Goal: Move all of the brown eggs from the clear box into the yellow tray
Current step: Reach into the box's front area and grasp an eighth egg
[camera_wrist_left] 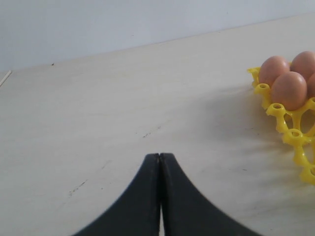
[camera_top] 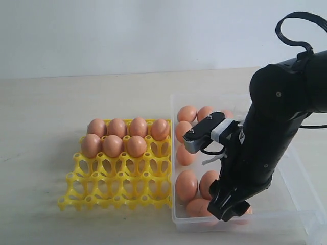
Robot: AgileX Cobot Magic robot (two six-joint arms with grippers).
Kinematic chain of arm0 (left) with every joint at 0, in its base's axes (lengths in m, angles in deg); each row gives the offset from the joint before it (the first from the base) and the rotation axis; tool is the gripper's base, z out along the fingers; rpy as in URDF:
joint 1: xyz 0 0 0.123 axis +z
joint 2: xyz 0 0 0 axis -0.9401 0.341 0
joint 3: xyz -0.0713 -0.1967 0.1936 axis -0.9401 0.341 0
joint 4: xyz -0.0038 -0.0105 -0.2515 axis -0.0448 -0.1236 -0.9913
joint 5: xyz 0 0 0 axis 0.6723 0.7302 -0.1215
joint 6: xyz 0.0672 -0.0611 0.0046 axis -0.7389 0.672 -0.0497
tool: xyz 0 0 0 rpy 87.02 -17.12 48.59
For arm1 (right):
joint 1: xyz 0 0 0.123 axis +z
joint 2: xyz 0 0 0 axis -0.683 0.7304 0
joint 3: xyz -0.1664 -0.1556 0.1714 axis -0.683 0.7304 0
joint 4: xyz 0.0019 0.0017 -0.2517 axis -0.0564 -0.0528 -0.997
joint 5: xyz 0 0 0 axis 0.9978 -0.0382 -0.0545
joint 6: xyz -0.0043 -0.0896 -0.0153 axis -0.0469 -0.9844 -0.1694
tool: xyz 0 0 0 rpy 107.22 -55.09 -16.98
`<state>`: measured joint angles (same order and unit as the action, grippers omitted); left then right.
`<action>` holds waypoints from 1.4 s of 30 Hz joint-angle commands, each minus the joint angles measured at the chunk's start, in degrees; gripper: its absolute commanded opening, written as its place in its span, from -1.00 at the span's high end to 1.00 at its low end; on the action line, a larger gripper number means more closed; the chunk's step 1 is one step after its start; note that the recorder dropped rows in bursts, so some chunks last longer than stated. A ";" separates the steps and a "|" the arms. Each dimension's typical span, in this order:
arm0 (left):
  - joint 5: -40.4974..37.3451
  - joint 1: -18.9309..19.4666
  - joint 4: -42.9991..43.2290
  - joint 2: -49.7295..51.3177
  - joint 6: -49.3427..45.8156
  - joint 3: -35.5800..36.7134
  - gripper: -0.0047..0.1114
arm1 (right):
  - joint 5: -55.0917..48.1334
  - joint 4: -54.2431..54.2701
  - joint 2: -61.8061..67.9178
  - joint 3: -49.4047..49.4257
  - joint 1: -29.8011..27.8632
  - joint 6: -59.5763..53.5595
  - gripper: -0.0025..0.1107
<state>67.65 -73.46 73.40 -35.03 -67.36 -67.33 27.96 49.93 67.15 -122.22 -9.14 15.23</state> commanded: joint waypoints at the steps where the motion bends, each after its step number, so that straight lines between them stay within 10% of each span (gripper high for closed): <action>1: 0.52 0.10 -0.14 0.04 0.15 -0.23 0.92 | 7.36 -5.46 3.47 1.01 0.01 0.15 -0.16; 42: 0.52 0.10 -0.14 0.04 0.15 -0.23 0.92 | 4.93 -7.01 6.45 -4.96 0.01 0.28 -0.16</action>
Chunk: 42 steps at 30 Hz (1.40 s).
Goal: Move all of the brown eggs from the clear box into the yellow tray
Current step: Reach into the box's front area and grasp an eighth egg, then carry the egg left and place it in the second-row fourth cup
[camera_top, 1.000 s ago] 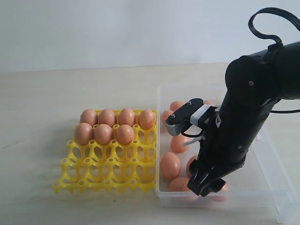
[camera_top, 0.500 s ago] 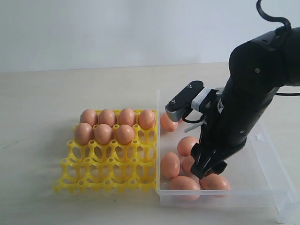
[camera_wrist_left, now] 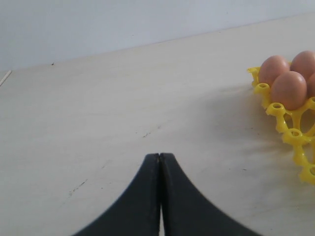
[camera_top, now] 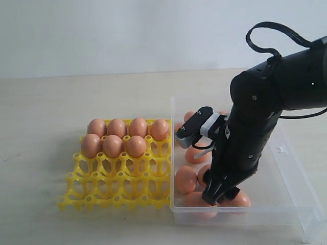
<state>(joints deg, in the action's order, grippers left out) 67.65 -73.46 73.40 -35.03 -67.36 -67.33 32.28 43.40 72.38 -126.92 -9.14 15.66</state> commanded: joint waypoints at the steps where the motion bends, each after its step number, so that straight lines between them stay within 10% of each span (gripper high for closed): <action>1: 0.52 0.10 -0.14 0.04 0.15 -0.23 0.92 | 0.60 -0.48 1.50 -0.25 0.01 -0.14 -0.16; 6: 0.52 0.10 -0.14 0.04 0.15 -0.23 0.92 | 1.48 1.41 3.45 2.37 0.68 -0.14 -0.11; 10: 0.52 0.10 -0.14 0.04 0.15 -0.23 0.92 | 1.42 2.75 3.22 3.90 0.68 -0.14 0.97; 18: 0.52 0.10 -0.14 0.04 0.15 -0.23 0.92 | 12.03 3.11 -11.51 3.90 0.68 2.47 0.96; 25: 0.52 0.10 -0.14 0.04 0.15 -0.23 0.92 | 41.57 15.40 -19.90 6.86 1.44 2.62 0.96; 33: 0.52 0.10 -0.14 0.04 0.15 -0.23 0.92 | 54.86 16.08 -11.50 7.70 4.06 5.30 0.96; 42: 0.52 0.10 -0.14 0.04 0.15 -0.23 0.92 | 77.91 1.93 1.85 7.57 4.71 33.24 0.96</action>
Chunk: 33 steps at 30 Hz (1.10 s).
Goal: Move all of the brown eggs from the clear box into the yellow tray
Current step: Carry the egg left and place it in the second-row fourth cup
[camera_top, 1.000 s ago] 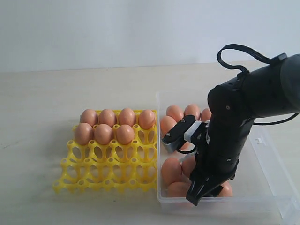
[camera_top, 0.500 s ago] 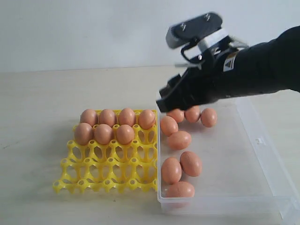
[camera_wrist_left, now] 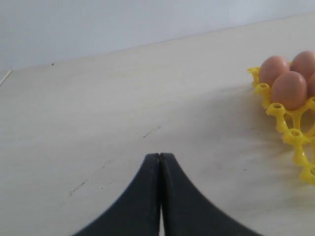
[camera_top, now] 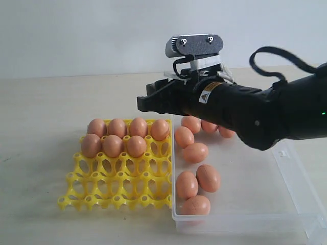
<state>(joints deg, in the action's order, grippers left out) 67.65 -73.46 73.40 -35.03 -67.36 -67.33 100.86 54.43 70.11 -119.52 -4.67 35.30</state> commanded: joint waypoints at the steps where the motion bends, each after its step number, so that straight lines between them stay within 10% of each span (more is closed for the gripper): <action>1: 0.52 0.10 -0.14 0.04 0.15 -0.23 0.92 | 10.11 -10.25 4.84 0.16 0.25 15.40 0.96; 33: 0.52 0.10 -0.14 0.04 0.15 -0.23 0.92 | 5.16 -11.83 11.35 0.16 0.25 13.23 0.96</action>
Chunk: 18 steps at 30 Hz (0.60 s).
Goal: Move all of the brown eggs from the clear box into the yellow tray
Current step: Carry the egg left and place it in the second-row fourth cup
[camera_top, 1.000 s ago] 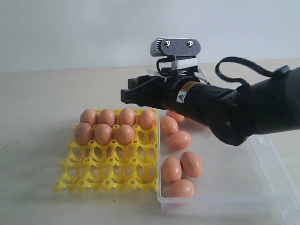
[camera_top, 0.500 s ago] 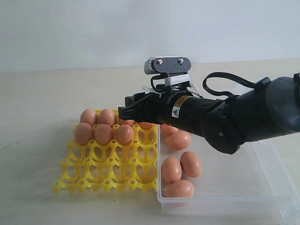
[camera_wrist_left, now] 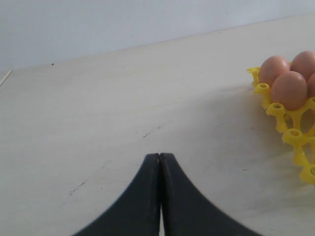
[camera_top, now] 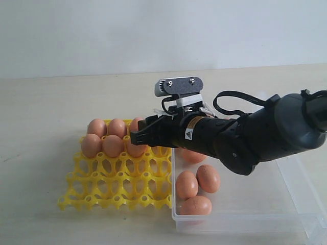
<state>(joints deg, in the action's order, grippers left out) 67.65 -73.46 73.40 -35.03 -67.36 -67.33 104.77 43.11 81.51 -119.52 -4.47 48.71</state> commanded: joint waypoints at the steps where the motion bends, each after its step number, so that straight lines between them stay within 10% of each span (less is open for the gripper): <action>1: 0.52 0.10 -0.14 0.04 0.15 -0.23 0.92 | 1.60 -0.51 0.05 0.16 0.05 -0.18 0.96; 18: 0.52 0.10 -0.14 0.04 0.15 -0.23 0.92 | 2.62 1.12 0.13 0.16 0.05 -3.63 0.96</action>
<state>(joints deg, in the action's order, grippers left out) 67.65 -73.46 73.40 -35.03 -67.36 -67.33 106.12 43.64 81.63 -119.52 -4.47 46.12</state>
